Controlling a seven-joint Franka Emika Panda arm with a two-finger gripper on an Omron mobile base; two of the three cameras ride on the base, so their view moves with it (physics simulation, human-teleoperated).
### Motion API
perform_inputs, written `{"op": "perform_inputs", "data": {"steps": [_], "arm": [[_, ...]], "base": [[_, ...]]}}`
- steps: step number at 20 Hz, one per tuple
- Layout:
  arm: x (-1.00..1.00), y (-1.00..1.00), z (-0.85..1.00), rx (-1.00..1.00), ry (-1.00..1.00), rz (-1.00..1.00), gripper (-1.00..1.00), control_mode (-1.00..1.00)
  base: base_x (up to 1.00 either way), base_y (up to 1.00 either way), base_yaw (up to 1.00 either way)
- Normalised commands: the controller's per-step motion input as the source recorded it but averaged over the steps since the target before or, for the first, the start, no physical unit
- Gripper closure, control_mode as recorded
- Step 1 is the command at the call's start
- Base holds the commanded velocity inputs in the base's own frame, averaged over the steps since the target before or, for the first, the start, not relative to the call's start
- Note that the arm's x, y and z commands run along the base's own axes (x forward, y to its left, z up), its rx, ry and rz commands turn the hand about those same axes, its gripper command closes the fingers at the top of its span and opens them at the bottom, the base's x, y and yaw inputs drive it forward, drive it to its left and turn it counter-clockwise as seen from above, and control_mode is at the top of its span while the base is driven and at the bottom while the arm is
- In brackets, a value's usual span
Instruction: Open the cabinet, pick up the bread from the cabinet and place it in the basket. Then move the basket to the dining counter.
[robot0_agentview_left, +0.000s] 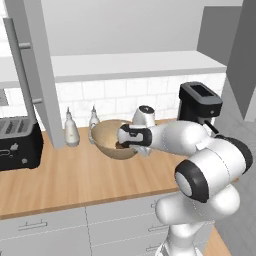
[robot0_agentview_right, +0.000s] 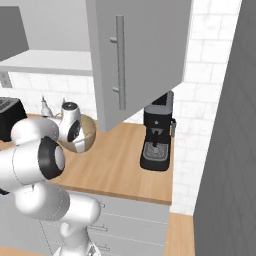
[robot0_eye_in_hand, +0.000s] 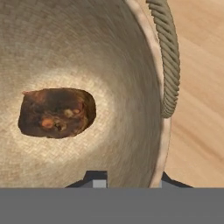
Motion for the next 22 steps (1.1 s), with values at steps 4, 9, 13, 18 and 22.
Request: {"op": "perform_inputs", "data": {"steps": [4,9,13,18,22], "arm": [[-0.12,0.0,-0.01,0.0,0.03,-0.02,1.0,-1.0],[-0.41,-0.11,0.4,0.07,0.01,-0.08,1.0,-1.0],[-0.66,-0.13,0.46,0.09,-0.17,-0.1,1.0,-1.0],[-0.83,-0.02,0.75,0.08,-0.06,-0.07,1.0,-1.0],[-0.93,-0.09,0.69,0.0,0.0,-0.1,1.0,-1.0]], "base": [[0.0,0.0,0.0],[0.0,0.0,0.0],[0.0,0.0,0.0],[0.0,0.0,0.0],[0.0,0.0,0.0]]}}
